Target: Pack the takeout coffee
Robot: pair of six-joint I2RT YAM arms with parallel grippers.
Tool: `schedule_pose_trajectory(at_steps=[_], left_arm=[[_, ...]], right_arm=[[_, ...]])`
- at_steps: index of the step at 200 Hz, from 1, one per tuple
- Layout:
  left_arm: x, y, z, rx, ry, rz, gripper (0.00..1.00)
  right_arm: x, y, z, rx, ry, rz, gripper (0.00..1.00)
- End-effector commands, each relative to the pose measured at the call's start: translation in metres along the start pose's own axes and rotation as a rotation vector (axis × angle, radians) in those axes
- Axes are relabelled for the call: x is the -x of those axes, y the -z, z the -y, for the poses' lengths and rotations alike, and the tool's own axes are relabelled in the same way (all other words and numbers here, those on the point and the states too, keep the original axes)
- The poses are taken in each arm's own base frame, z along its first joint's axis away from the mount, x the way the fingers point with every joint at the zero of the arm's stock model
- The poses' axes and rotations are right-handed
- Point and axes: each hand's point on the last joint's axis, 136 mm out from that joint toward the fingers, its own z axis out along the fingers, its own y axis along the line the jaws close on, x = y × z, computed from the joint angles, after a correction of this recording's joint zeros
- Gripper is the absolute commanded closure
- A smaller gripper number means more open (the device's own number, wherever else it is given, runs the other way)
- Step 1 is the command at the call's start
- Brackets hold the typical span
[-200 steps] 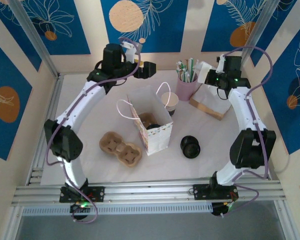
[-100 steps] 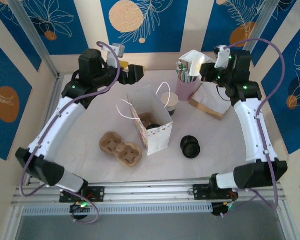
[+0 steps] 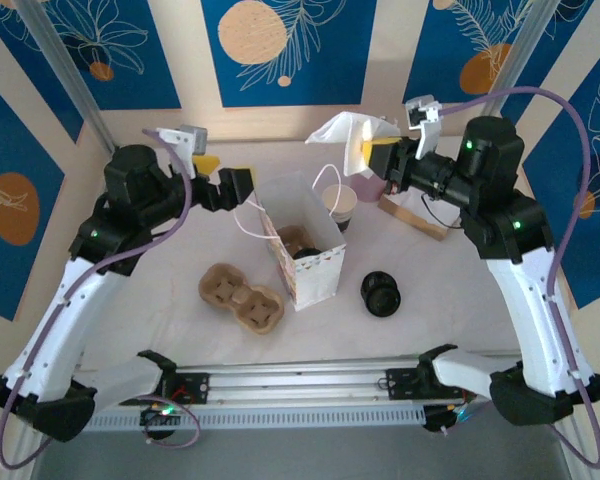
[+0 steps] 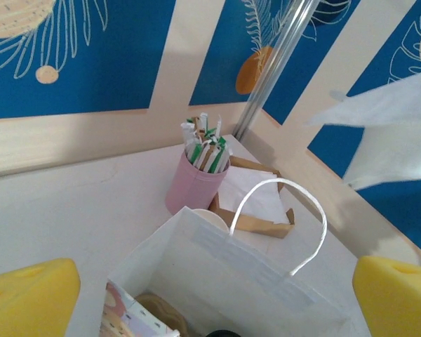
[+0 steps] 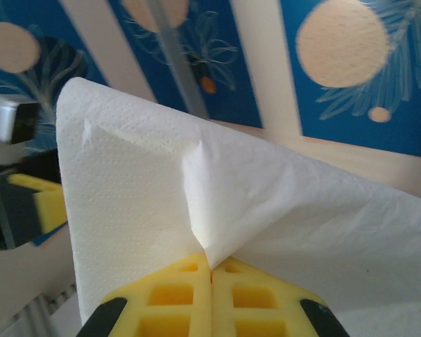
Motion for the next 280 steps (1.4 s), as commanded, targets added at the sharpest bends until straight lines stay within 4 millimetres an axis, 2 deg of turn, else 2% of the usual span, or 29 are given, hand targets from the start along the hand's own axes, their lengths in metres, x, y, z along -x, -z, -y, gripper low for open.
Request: schedule_pose_trajectory(at_steps=[1,46,73,96,140,167,210,245,280], left_arm=[[-0.004,0.012,-0.007,0.048,-0.007,0.003,0.0],[-0.001,0.022,-0.007,0.069,-0.011,0.013,0.0],[-0.001,0.021,-0.009,0.078,-0.011,0.004,0.02],[-0.001,0.013,-0.003,0.039,-0.015,-0.023,0.07],[-0.007,-0.007,0.017,-0.108,0.019,-0.077,0.18],[-0.013,-0.013,0.034,-0.19,0.042,-0.091,0.21],[-0.031,-0.023,0.05,-0.237,0.052,-0.141,0.25],[-0.045,-0.033,0.057,-0.243,0.05,-0.172,0.25],[-0.057,-0.046,0.053,-0.231,0.057,-0.2,0.27]], right_arm=[[-0.003,0.002,-0.033,0.167,-0.021,0.001,1.0],[-0.029,-0.013,-0.072,0.405,-0.067,-0.116,1.0],[-0.046,-0.025,-0.084,0.502,-0.089,-0.187,1.0],[-0.056,-0.038,-0.088,0.543,-0.103,-0.231,1.0],[-0.07,-0.06,-0.073,0.507,-0.142,-0.267,1.0],[-0.076,-0.072,-0.063,0.475,-0.174,-0.281,1.0],[-0.084,-0.091,-0.05,0.435,-0.227,-0.315,1.0],[-0.092,-0.105,-0.043,0.423,-0.261,-0.335,1.0],[-0.102,-0.117,-0.034,0.423,-0.28,-0.33,1.0]])
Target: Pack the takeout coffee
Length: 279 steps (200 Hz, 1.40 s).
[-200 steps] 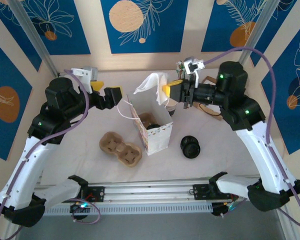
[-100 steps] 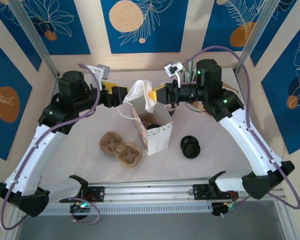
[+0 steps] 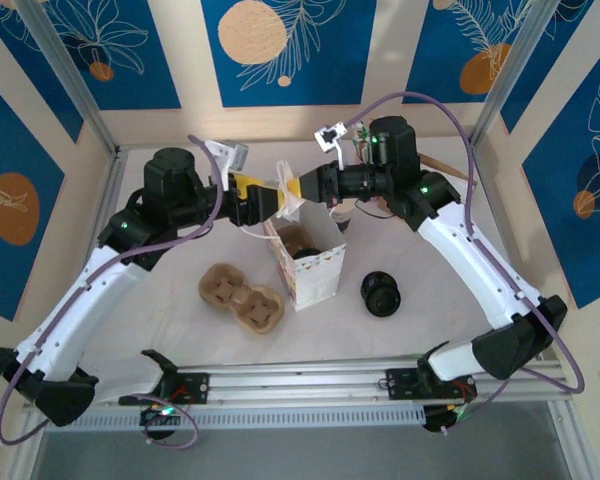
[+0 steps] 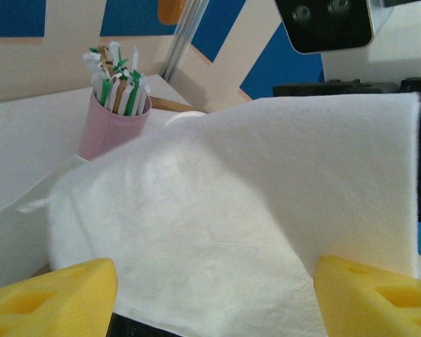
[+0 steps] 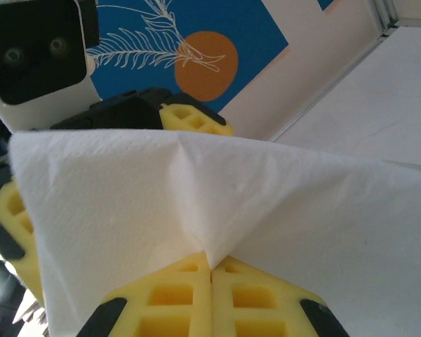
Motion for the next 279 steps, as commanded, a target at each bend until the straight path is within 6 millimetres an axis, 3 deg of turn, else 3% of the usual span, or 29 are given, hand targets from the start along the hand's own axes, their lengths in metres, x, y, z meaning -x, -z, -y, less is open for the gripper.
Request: schedule_pose_trajectory(at_steps=[1,49,106,158,279], left_arm=[[-0.003,-0.01,-0.002,-0.001,0.008,-0.001,0.27],[-0.011,-0.022,-0.013,0.022,0.017,-0.025,0.27],[-0.019,-0.033,-0.015,-0.004,0.047,-0.045,0.28],[-0.032,-0.043,-0.029,0.041,0.07,-0.087,0.28],[-0.043,-0.035,-0.062,0.231,0.061,-0.124,0.28]], right_arm=[[0.001,-0.005,0.008,0.011,-0.014,0.018,1.0],[-0.013,-0.021,0.036,-0.007,-0.072,-0.013,1.0],[-0.025,-0.01,0.04,-0.049,-0.088,-0.004,1.0],[-0.035,-0.016,0.064,-0.127,-0.155,-0.01,1.0],[-0.067,-0.041,0.107,-0.369,-0.207,-0.105,1.0]])
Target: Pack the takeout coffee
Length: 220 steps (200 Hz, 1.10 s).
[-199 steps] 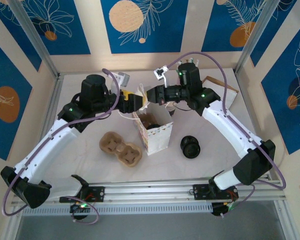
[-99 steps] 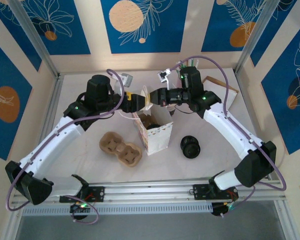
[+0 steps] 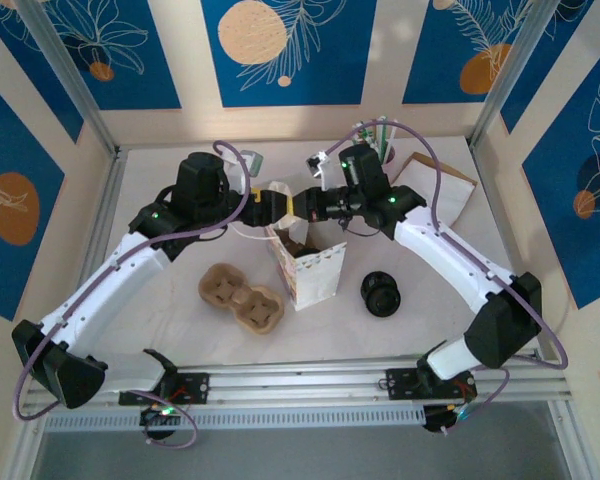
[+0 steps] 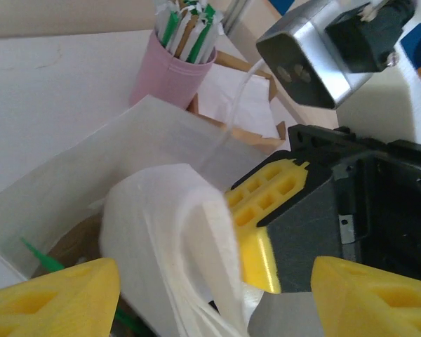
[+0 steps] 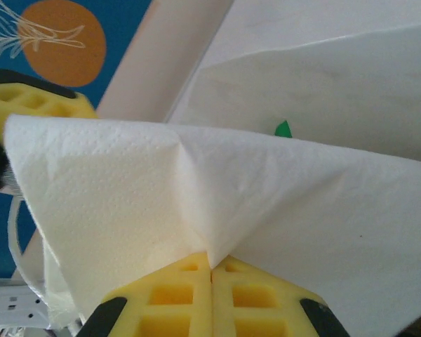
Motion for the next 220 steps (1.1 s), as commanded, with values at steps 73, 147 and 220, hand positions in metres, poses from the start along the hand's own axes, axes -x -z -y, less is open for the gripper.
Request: schedule_pose_trajectory(at_steps=[73,147,220], left_arm=[[0.02,0.027,0.016,-0.005,-0.025,0.059,0.27],[0.029,0.044,0.02,0.009,-0.043,0.096,0.26],[0.025,0.042,0.016,0.025,-0.042,0.08,0.25]], right_arm=[[-0.007,-0.018,0.021,-0.147,0.002,-0.052,1.0],[0.0,-0.011,0.021,-0.181,-0.035,-0.044,1.0],[0.007,-0.011,0.027,-0.156,-0.145,-0.036,1.0]])
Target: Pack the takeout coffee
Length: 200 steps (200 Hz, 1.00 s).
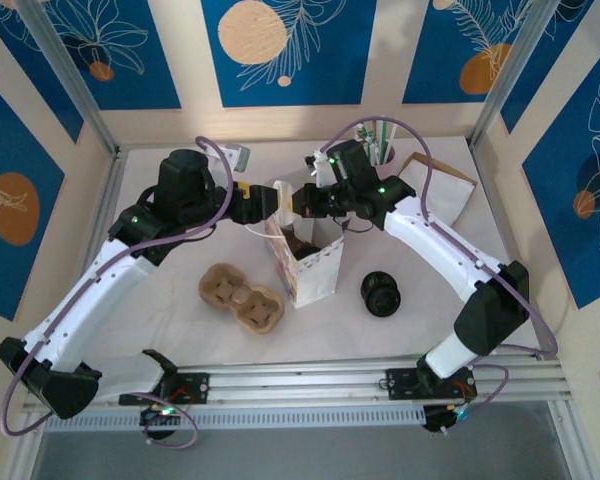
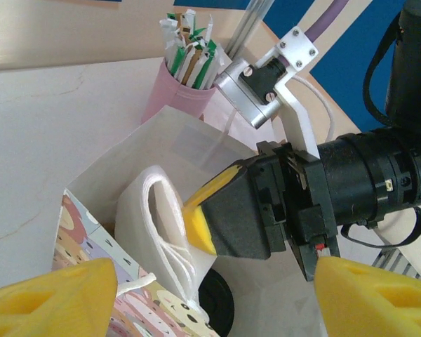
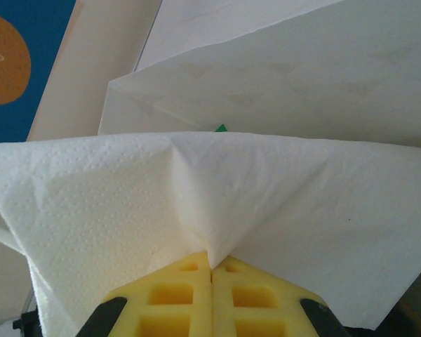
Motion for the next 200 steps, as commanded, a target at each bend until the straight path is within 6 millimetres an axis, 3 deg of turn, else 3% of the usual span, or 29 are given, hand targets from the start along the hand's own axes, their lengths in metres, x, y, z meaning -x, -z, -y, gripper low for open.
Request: schedule_pose_trajectory(at_steps=[1,27,45,81,138,173,200], left_arm=[[0.006,0.007,0.004,0.005,-0.024,0.015,0.25],[0.001,0.005,-0.003,0.041,-0.024,-0.005,0.26],[-0.005,0.005,-0.019,0.131,-0.022,-0.031,0.26],[-0.014,0.02,-0.045,0.274,-0.001,-0.051,0.26],[-0.03,0.02,-0.028,0.163,0.054,-0.097,0.27],[-0.04,0.021,-0.025,0.136,0.072,-0.128,0.53],[-0.042,0.025,-0.02,0.117,0.083,-0.137,0.62]], right_arm=[[0.0,-0.003,0.0,0.016,-0.064,-0.027,1.0],[-0.001,-0.006,0.001,0.008,-0.09,-0.038,1.0],[-0.002,-0.007,0.001,0.007,-0.098,-0.039,1.0],[-0.003,-0.007,0.005,-0.026,-0.106,-0.039,1.0],[-0.003,-0.01,0.002,-0.073,-0.081,-0.043,0.99],[-0.001,-0.005,0.0,-0.075,-0.08,-0.032,0.99],[0.001,-0.002,0.002,-0.082,-0.088,-0.025,0.99]])
